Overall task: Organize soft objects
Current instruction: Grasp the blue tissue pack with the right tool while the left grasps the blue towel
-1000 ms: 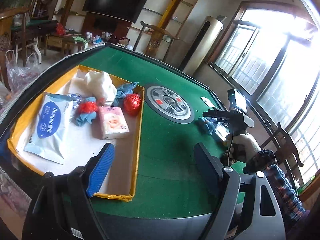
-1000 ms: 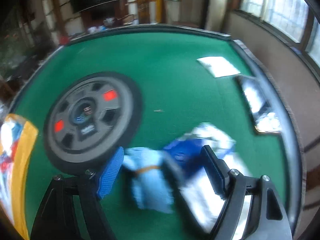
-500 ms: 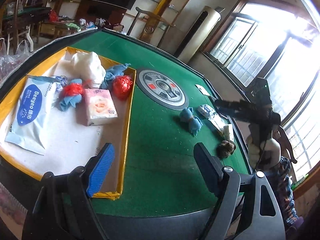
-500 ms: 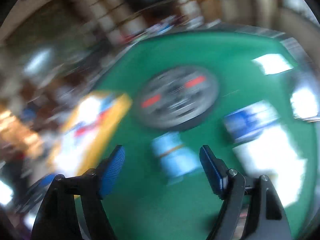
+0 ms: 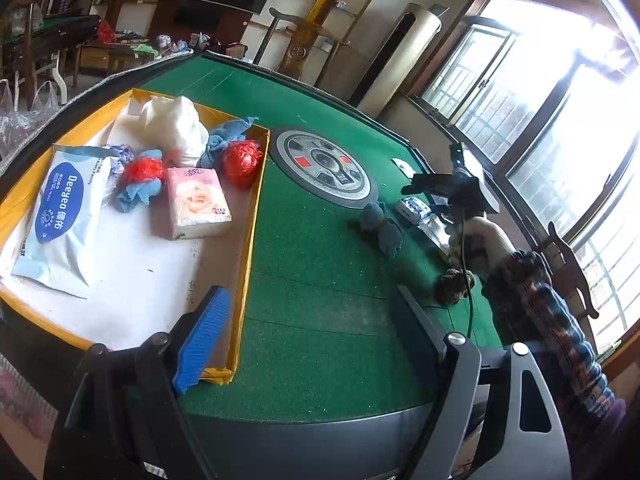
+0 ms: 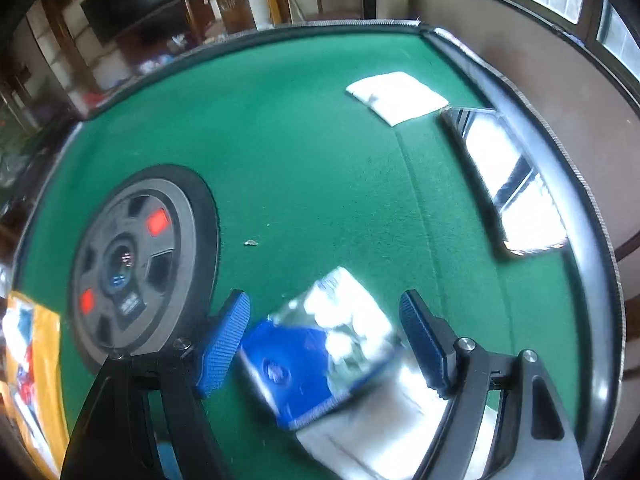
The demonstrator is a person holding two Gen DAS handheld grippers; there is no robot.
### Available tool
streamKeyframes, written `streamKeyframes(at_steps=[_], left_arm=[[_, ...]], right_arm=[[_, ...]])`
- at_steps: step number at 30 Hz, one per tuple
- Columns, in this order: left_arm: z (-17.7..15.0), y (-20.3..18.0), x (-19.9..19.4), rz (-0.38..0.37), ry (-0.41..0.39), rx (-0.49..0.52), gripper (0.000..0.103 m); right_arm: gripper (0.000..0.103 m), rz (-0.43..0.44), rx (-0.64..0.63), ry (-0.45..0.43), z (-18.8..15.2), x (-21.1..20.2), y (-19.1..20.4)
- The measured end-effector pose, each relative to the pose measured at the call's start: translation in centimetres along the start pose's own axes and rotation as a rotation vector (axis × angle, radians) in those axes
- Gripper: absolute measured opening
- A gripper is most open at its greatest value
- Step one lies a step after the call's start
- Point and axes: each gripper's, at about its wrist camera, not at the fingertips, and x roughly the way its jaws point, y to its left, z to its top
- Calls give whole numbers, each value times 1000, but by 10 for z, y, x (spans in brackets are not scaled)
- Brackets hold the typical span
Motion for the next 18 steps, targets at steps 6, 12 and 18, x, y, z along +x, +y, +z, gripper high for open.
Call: streamKeyframes(at_steps=[6, 12, 18], left_arm=[[1, 1, 7, 7, 12, -4, 81], [-4, -6, 19, -9, 52, 13, 81], [-9, -12, 28, -19, 77, 18, 81]], right_arm=[[69, 46, -295, 56, -41, -7, 70], [70, 69, -613, 43, -132, -56, 124], [71, 141, -508, -22, -161, -99, 87]])
